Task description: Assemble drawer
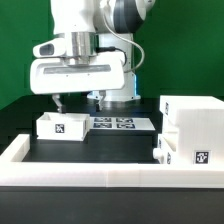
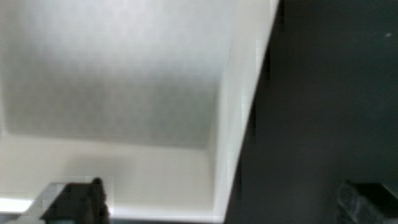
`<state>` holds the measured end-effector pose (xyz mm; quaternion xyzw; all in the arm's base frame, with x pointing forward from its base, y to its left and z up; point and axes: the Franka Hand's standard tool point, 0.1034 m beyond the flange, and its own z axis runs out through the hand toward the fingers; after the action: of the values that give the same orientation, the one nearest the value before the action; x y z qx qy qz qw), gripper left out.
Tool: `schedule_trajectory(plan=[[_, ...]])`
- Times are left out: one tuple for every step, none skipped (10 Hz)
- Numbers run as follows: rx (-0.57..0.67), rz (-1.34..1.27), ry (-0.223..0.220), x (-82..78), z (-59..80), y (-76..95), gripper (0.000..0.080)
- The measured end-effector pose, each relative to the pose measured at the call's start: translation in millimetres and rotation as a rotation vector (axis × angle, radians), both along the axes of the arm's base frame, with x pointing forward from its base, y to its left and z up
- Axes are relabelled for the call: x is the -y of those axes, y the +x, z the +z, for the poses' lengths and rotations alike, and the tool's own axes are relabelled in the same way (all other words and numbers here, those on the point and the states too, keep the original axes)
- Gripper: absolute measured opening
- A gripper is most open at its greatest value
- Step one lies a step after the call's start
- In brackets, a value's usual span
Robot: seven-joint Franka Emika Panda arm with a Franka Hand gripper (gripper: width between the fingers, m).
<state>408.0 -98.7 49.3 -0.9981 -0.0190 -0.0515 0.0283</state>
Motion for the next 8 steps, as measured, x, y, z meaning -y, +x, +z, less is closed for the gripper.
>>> schedule_trajectory(plan=[[0.004,0.002,-0.007,-3.2,-5.3,-9.5,0.0648],[0.0,0.0,-0.008,-1.3,-11.8,-14.9,0.0648],[0.01,-0.007,-0.013,-0.1,-19.2,-17.6,0.0648],[0.014,-0.01,-0.016,-1.2,-28.4,-22.7,0.0648],[0.016,-0.014,-0.018,0.8,-37.1,-28.5,0.0648],[0.017,-0.016,-0.017,0.1,-41.8,-30.5,0.0648],[0.013,-0.014,-0.016,-0.1,-44.4,-32.4,0.0648],[0.023,-0.004,-0.023,3.1,-45.1,-33.1,0.0648]])
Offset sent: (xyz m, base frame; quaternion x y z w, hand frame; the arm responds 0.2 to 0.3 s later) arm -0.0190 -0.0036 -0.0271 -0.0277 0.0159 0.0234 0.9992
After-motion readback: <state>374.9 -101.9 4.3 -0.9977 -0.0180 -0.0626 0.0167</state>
